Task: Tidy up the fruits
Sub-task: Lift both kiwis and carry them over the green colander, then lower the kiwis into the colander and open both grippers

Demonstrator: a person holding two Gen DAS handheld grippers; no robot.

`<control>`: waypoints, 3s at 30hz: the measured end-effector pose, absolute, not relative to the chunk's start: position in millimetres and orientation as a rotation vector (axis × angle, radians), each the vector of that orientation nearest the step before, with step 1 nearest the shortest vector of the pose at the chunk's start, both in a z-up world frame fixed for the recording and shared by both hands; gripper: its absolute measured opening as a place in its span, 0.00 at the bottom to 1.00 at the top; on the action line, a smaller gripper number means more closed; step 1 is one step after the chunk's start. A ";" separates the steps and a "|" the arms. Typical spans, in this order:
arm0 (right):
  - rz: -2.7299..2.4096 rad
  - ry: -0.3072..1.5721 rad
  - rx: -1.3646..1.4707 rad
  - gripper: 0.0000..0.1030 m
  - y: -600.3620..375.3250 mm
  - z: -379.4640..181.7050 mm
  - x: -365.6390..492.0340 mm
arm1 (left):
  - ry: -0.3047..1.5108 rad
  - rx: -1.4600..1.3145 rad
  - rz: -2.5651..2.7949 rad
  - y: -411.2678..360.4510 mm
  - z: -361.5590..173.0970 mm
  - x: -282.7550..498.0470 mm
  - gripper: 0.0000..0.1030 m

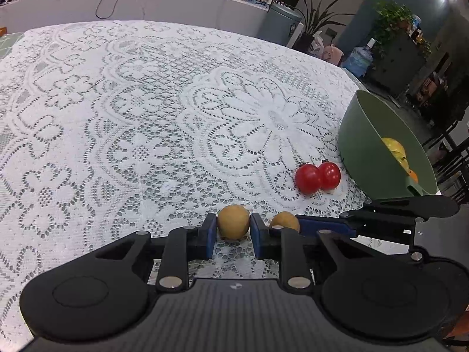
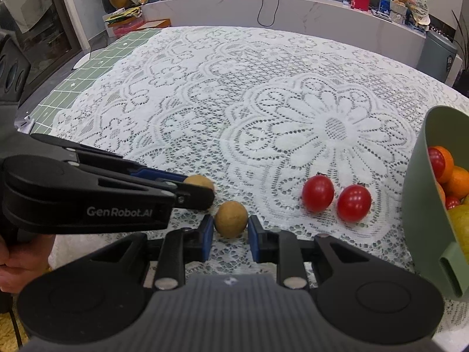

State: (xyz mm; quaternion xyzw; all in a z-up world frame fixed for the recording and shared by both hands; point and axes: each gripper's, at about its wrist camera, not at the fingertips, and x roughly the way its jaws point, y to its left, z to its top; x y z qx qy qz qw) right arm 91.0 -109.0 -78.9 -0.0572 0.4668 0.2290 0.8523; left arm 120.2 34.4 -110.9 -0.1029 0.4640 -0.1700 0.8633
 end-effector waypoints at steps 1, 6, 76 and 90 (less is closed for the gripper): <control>0.479 0.979 -0.120 0.21 -109.5 -78.3 90.7 | 0.968 -0.213 -0.353 34.4 -109.7 119.1 0.26; 0.462 0.953 -0.105 0.21 -114.2 -73.1 87.7 | 0.944 -0.176 -0.323 32.0 -99.8 110.9 0.26; -0.035 0.743 0.039 0.21 -293.1 -21.6 147.7 | 0.870 0.147 -0.444 -165.4 -42.6 180.6 0.26; -0.040 0.793 0.086 0.21 -299.5 -30.3 155.7 | 0.850 0.214 -0.444 -174.7 -45.4 195.6 0.26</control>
